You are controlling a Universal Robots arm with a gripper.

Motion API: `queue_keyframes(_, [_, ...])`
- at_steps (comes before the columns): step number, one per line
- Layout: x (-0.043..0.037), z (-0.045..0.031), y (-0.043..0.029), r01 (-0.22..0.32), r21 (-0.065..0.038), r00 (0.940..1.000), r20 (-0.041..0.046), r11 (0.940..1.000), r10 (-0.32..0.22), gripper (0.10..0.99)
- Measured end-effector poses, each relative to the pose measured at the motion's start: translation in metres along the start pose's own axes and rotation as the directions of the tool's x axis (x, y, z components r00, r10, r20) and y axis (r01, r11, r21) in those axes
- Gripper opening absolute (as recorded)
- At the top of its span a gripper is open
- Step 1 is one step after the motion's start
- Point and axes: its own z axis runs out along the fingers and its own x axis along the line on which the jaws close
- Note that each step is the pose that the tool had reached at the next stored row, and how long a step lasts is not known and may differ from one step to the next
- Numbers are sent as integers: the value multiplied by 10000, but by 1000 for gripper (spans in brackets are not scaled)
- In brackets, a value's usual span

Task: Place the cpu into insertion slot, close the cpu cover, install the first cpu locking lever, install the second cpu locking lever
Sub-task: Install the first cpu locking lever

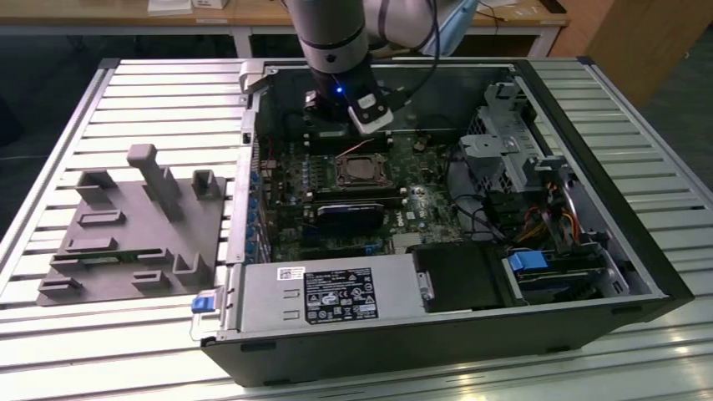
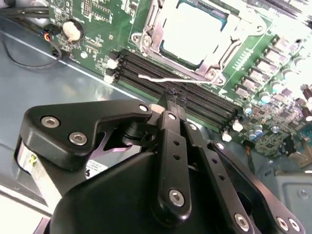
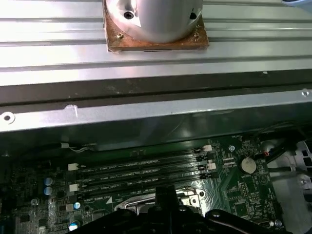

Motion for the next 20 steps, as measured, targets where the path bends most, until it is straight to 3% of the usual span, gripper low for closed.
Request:
queue_keyframes(9, [8,115,-76,-29,-60,10000,45,10000,29,102])
queue_keyframes(20, [-87,192,-80,-46,-61,10000,51,10000,47,102])
